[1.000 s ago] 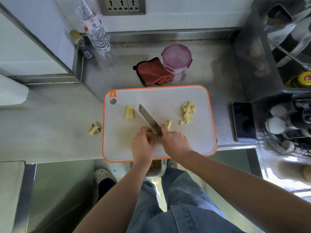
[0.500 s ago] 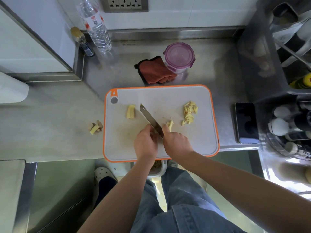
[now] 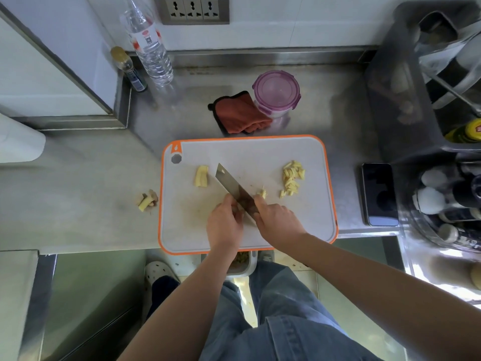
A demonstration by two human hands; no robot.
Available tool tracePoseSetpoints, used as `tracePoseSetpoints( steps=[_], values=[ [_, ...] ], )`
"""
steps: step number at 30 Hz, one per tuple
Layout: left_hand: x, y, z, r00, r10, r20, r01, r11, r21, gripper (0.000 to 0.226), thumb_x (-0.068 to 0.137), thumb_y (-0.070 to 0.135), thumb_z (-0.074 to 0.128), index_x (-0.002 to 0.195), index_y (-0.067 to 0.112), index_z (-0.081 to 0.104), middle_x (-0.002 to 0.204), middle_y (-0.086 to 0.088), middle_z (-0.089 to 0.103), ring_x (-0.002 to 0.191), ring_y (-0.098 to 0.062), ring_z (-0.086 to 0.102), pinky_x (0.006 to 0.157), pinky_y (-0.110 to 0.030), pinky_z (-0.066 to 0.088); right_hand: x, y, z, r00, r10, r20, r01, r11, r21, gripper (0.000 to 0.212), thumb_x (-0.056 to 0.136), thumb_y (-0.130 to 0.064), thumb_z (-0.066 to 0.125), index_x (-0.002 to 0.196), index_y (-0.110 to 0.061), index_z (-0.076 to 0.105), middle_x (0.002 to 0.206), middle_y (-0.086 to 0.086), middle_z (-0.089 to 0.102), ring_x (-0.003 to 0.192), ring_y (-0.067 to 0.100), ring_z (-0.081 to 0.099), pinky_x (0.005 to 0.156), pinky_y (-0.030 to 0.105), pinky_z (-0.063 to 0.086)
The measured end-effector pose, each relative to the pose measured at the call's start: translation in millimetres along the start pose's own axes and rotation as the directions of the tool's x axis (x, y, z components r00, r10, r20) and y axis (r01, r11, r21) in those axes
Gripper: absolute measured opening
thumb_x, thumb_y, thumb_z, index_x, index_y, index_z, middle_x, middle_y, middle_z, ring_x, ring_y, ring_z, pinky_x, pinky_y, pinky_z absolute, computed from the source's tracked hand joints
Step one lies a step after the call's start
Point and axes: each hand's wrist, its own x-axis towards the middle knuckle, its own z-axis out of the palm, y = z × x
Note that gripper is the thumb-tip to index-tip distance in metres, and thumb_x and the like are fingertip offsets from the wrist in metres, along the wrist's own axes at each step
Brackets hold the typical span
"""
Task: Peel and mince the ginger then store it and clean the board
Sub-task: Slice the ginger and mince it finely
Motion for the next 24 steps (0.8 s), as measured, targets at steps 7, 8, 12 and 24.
tracePoseSetpoints(
  steps=[7, 8, 12, 24],
  values=[
    [0.5, 1.4, 1.2, 0.999, -0.036, 0.015, 0.035, 0.999, 0.023, 0.014, 0.086, 0.011, 0.058, 0.093, 0.022, 0.053, 0.083, 0.006, 0.065, 0.077, -0.017, 0.059, 0.065, -0.029, 0.045, -20.1, 1.4, 7.1, 0.999, 0.039, -0.004, -0.039, 0.995, 0.091, 0.032, 0.100, -0.020, 0.033, 0.131, -0.013, 0.029, 0.080, 0.006, 0.053, 0.072, 0.027, 0.055, 0.066, 0.038, 0.046],
    [1.0, 1.9, 1.3, 0.999, -0.038, 0.021, 0.038, 0.999, 0.020, 0.014, 0.086, 0.011, 0.058, 0.092, 0.022, 0.052, 0.083, 0.006, 0.065, 0.076, -0.017, 0.059, 0.064, -0.030, 0.045, -16.3, 0.3, 7.5, 0.999, 0.050, -0.012, -0.048, 0.991, 0.124, 0.035, 0.100, -0.022, 0.033, 0.134, -0.012, 0.028, 0.083, 0.009, 0.056, 0.075, 0.029, 0.056, 0.067, 0.039, 0.047],
    [1.9, 2.0, 0.2, 0.999, -0.023, 0.025, 0.022, 0.999, 0.027, 0.014, 0.085, 0.011, 0.057, 0.089, 0.022, 0.049, 0.081, 0.004, 0.064, 0.074, -0.019, 0.058, 0.061, -0.029, 0.039, -2.0, 2.5, 7.8, 0.997, 0.066, -0.042, -0.057, 0.980, 0.191, 0.041, 0.099, -0.023, 0.036, 0.136, -0.010, 0.027, 0.090, 0.016, 0.061, 0.081, 0.033, 0.058, 0.068, 0.040, 0.048],
    [1.2, 0.3, -0.6, 0.999, -0.030, 0.040, 0.031, 0.999, -0.011, 0.014, 0.088, 0.019, 0.062, 0.093, 0.020, 0.048, 0.083, 0.001, 0.064, 0.077, -0.019, 0.060, 0.067, -0.037, 0.051, -7.7, 18.9, -14.7, 0.984, 0.093, -0.151, -0.038, 0.943, 0.331, 0.014, 0.097, -0.018, 0.040, 0.107, -0.008, 0.038, 0.079, 0.015, 0.059, 0.068, 0.033, 0.056, 0.058, 0.042, 0.046]
  ],
)
